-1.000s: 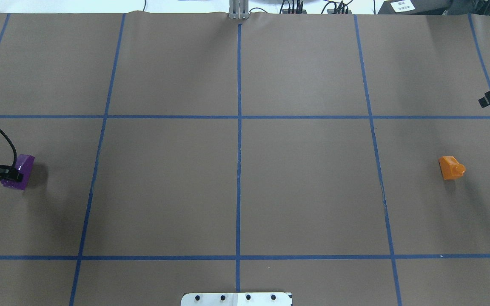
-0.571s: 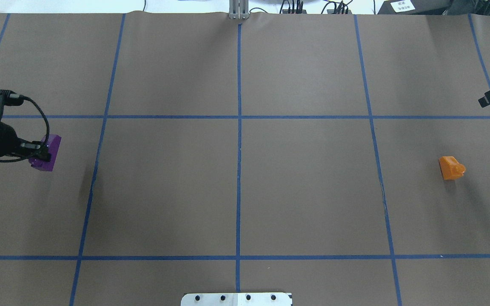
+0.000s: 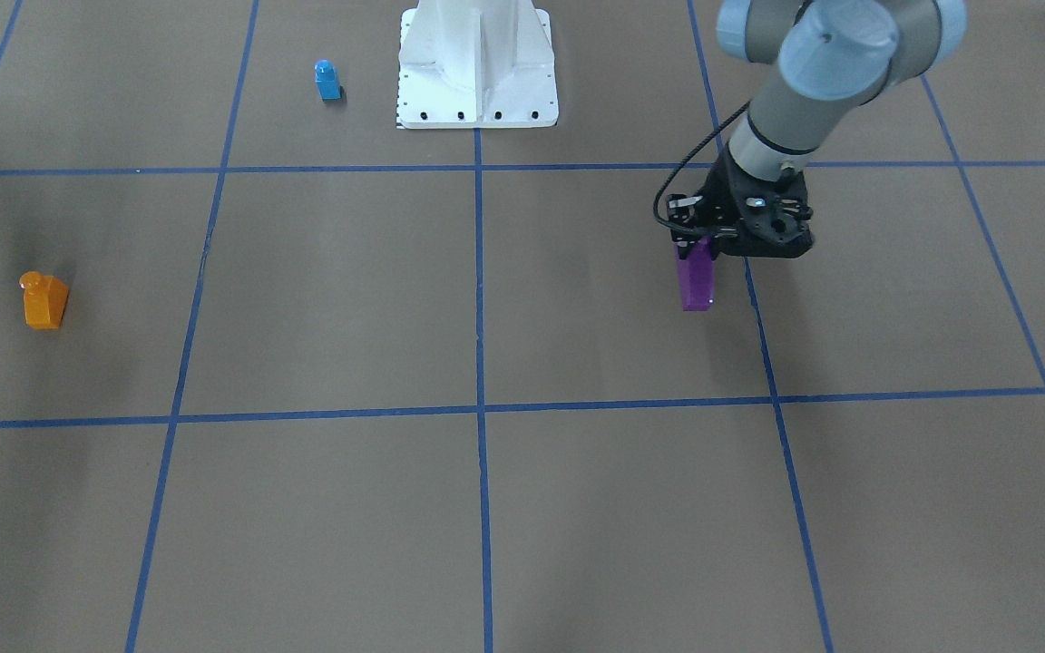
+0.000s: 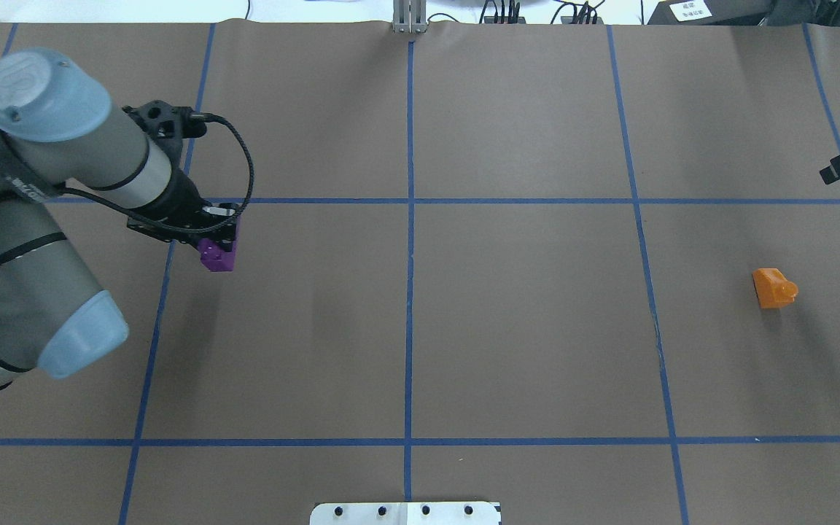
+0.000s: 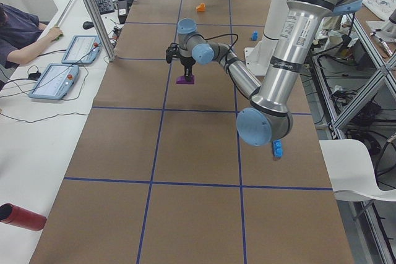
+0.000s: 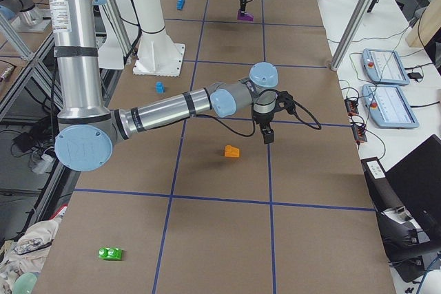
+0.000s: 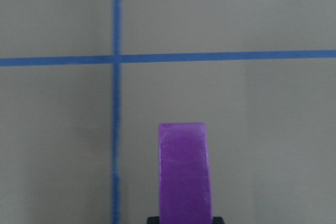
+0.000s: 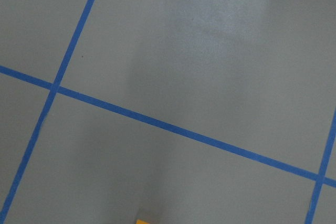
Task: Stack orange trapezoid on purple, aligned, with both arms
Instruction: 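Carry the purple block with the left gripper toward the table center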
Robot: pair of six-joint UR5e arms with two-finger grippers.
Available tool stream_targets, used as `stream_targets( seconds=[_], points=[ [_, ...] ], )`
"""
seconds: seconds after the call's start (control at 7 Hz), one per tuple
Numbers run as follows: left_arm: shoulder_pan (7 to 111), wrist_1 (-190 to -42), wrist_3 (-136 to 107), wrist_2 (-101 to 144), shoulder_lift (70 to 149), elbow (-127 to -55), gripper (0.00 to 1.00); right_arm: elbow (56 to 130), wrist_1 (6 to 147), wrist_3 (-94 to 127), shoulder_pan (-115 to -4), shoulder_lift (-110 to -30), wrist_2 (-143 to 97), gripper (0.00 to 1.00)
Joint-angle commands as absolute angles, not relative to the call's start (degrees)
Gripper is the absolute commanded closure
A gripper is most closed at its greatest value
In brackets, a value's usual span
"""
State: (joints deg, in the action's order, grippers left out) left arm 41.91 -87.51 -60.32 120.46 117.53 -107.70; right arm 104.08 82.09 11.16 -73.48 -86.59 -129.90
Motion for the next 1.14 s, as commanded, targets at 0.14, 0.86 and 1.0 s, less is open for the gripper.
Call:
stream_targets(
  seconds=[0.14, 0.86, 1.0],
  points=[
    [33.7, -87.4, -68.1, 115.1, 134.7, -92.1, 1.00, 104.0, 82.1, 11.2, -73.5, -86.6, -129.9, 0.00],
    [28.7, -98.3, -73.1, 111.2, 139.9, -79.7, 0.95, 103.9, 82.1, 11.3, -73.5, -86.6, -129.9, 0.00],
    [28.5, -98.3, -73.0, 111.2, 139.8, -79.7, 0.84, 103.8, 82.1, 11.3, -73.5, -86.6, -129.9, 0.00]
  ],
)
